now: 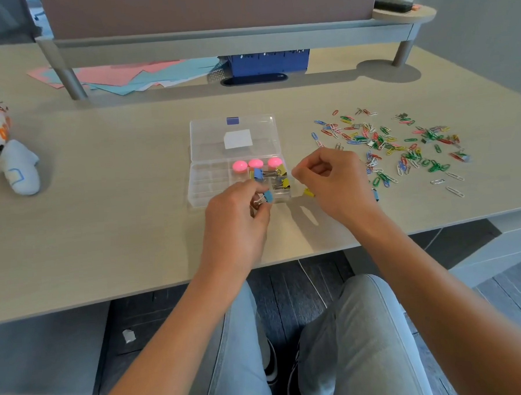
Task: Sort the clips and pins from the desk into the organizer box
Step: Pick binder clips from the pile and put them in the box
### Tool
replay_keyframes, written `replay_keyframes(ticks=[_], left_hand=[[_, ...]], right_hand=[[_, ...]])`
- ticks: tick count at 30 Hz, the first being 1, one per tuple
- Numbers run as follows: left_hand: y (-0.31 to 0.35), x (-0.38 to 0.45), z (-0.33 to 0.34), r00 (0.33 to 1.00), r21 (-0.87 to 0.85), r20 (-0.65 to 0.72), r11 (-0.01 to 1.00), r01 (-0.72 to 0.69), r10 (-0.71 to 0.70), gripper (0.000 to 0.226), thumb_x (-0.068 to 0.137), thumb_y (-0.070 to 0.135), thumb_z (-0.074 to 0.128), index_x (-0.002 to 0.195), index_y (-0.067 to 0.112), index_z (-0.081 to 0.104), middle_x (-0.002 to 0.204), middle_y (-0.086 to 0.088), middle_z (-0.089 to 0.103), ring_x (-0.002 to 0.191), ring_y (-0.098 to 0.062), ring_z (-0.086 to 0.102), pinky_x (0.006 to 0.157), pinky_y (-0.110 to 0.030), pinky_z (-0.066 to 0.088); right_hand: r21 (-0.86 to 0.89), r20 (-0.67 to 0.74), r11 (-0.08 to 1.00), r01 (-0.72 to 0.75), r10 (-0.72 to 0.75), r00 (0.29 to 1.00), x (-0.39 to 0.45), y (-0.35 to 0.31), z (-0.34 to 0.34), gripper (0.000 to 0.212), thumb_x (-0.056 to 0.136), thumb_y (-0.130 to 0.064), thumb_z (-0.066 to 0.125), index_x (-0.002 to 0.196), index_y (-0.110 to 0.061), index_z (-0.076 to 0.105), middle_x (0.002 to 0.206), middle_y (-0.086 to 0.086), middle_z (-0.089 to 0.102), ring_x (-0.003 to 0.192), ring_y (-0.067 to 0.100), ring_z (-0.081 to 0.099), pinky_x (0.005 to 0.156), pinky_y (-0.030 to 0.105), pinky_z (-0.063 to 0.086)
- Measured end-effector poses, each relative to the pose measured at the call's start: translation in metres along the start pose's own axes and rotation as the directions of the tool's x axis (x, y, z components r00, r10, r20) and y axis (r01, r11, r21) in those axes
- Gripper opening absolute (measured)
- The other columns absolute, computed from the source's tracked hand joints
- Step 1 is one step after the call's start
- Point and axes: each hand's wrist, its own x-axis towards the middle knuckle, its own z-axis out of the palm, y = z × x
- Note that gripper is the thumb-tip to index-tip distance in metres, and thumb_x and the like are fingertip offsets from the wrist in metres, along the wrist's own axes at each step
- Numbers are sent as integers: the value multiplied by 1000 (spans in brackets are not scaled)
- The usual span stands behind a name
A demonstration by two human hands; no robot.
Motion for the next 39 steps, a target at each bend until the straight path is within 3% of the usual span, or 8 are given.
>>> replay_keyframes(ticks=[8, 13, 17, 21, 26, 28, 32, 39], left_hand=[[11, 10, 6, 999, -83, 13, 995, 53, -52, 33, 87, -4, 65, 115, 11, 74, 92, -1, 71, 69, 3, 60, 69, -4, 42], [13, 8, 12, 997, -93, 30, 993, 71, -68, 35, 95, -3, 51, 117, 12, 73, 92, -3, 67, 75, -18, 62, 68, -22, 45], [17, 9, 15, 999, -81, 0, 995, 54, -54, 38, 92, -3, 52, 116, 16, 74, 89, -2, 72, 73, -13, 60, 66, -6, 39], [19, 11, 15, 997, -146, -21, 987, 71, -75, 43, 90, -1, 57, 123, 26, 66, 79, 2, 72, 71, -15, 64, 73, -21, 48], [17, 13, 13, 997, -141, -1, 987, 70, -71, 38, 88, 1, 62, 121, 22, 59, 78, 9, 71, 70, -9, 63, 75, -18, 45], [15, 12, 12, 999, -67, -22, 997, 32, -34, 36, 88, 8, 65, 121, 23, 61, 86, 10, 67, 68, -10, 57, 72, -24, 45], [4, 5, 12, 998, 246, -28, 968, -46, 54, 44, 89, 21, 66, 132, 19, 57, 115, 0, 59, 106, -23, 49, 88, -35, 45], [-1, -3, 14, 995, 392, 63, 915, -95, 76, 47, 88, 32, 64, 134, 25, 59, 110, -2, 52, 101, -27, 48, 82, -45, 46]], right_hand=[[139, 70, 990, -1, -9, 997, -2, -1, -13, 7, 90, -15, 72, 91, -14, 79, 77, -3, 74, 74, 12, 69, 74, 31, 58], [191, 108, 982, -9, -12, 994, -1, -2, -17, 9, 90, -14, 72, 93, -15, 80, 75, -5, 74, 63, 2, 63, 62, 17, 52], [194, 212, 981, -20, -22, 977, 0, -3, -14, 8, 89, -19, 74, 93, -19, 82, 69, -8, 72, 57, 3, 57, 55, 15, 43], [138, 295, 989, 56, -95, 951, 1, -4, -14, 9, 89, -19, 75, 95, -19, 82, 57, -21, 64, 50, 1, 47, 52, 9, 33], [110, 310, 988, 106, -136, 941, 7, -5, -15, 4, 86, -16, 79, 89, -16, 80, 52, -23, 58, 45, 3, 45, 50, 10, 30], [100, 276, 987, 124, -147, 950, 12, -5, -16, 3, 86, -17, 79, 88, -18, 80, 51, -24, 57, 46, 3, 44, 51, 10, 30], [-13, 215, 987, 159, -152, 965, 20, 1, -12, 2, 84, -22, 80, 84, -24, 80, 60, -18, 62, 48, 5, 43, 51, 14, 33], [-124, 227, 970, 209, -177, 958, 17, 12, -2, 4, 83, -24, 79, 86, -26, 80, 70, -12, 68, 52, 1, 50, 54, 21, 37]])
